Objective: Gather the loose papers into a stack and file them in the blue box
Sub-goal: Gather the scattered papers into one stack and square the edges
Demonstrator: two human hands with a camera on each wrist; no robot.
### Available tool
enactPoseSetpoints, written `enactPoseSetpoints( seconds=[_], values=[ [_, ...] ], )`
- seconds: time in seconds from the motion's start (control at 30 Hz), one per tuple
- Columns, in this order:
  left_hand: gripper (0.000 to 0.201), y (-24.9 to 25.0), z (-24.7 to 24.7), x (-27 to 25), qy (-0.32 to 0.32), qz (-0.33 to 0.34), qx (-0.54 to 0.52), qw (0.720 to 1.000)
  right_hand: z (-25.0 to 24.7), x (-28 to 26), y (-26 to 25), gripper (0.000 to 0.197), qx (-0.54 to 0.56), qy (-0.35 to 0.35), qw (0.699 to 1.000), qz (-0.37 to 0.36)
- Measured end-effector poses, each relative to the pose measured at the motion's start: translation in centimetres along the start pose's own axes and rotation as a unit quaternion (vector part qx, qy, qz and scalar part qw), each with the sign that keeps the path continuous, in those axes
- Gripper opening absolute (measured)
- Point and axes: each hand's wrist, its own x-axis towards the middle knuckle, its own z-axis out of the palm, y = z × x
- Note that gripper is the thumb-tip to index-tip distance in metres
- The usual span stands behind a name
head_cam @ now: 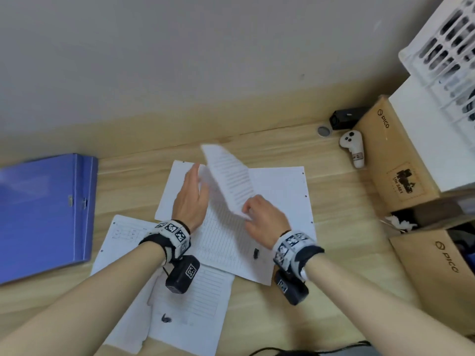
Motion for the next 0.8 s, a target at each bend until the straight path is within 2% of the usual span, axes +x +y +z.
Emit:
enactPoseSetpoints(
  seconds=[0.1,0.13,0.23,0.33,0.43,0.5,0.57,0.63,0.7,0.8],
  values=[
    [0.085,-1.2,-0.4,0.9,-0.036,-0.174,-0.106,0.978,3.8,0.3,-1.3,0.038,-0.014,-0.064,0.997,-0.042],
    [0.091,-2.1,-0.3,1.2,-0.040,-0.210,-0.119,0.970,4.6,0.4,-1.5,0.044,-0.009,-0.090,0.995,-0.049],
    [0.092,-4.7,0.4,1.3,-0.038,-0.246,-0.084,0.965,5.4,0.2,-1.5,0.049,0.043,-0.142,0.986,-0.069],
    [0.067,-6.1,1.0,1.0,-0.029,-0.270,-0.027,0.962,4.1,0.1,1.0,0.035,0.073,-0.084,0.993,-0.044],
    [0.050,-6.2,1.2,0.7,-0.026,-0.268,0.008,0.963,1.4,1.0,5.8,0.027,0.101,0.021,0.990,0.098],
    [0.063,-6.1,1.7,0.7,-0.016,-0.260,0.031,0.965,-0.1,1.2,9.2,0.037,0.097,0.065,0.973,0.199],
    [0.081,-5.7,2.2,0.7,0.012,-0.230,0.058,0.971,-0.9,0.8,11.7,0.052,0.070,0.079,0.955,0.278],
    [0.083,-5.1,2.7,0.8,0.013,-0.169,0.109,0.979,-1.0,0.3,12.9,0.057,0.040,0.080,0.939,0.331],
    [0.081,-4.6,3.2,0.8,-0.078,-0.131,0.159,0.975,-0.7,0.1,13.6,0.057,0.023,0.078,0.932,0.353],
    [0.095,-5.0,4.5,0.1,-0.246,-0.126,0.229,0.934,-0.6,0.7,14.1,0.038,0.005,0.057,0.934,0.354]
  ],
)
